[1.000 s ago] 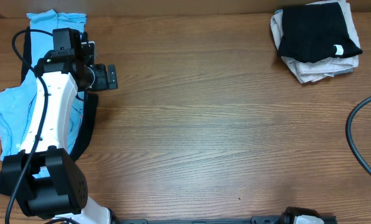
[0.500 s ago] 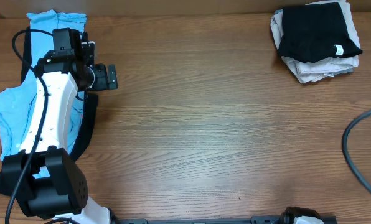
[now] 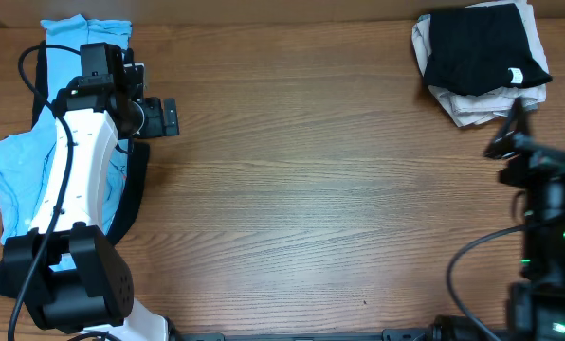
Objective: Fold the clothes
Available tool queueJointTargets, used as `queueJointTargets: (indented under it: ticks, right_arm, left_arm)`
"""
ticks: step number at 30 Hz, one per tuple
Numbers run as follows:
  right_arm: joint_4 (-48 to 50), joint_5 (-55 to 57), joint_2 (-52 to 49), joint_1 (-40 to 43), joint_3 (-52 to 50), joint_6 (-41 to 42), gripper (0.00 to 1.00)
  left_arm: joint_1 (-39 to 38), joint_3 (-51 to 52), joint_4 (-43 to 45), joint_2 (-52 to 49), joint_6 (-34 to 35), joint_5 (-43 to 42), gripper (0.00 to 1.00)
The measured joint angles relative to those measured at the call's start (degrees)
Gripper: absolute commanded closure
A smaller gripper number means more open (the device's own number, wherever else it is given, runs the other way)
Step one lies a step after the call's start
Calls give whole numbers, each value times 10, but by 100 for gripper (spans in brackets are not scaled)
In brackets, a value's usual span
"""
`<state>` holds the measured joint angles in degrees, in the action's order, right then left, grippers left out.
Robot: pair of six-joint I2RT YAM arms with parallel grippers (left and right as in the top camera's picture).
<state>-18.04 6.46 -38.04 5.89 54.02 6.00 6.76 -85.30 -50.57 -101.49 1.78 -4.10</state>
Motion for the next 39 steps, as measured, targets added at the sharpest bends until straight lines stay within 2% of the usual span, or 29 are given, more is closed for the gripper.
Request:
queueJointTargets:
  ticks: [6,15,25,36,39]
  right_arm:
    - [181,-55,97,-21,-231,0,0]
    - [303,-49,237,-54,-422,0,0]
    - [309,-43,330,-68,-519,0,0]
    - [148,-41,373,-71,-530,0,0]
    - [131,-43,372,-71,-530,0,0]
  left_arm:
    - [0,0,0,0,0,0,0]
    - [0,0,0,0,0,0,0]
    - [0,0,0,0,0,0,0]
    - [0,0,0,0,0,0,0]
    - [0,0,0,0,0,0,0]
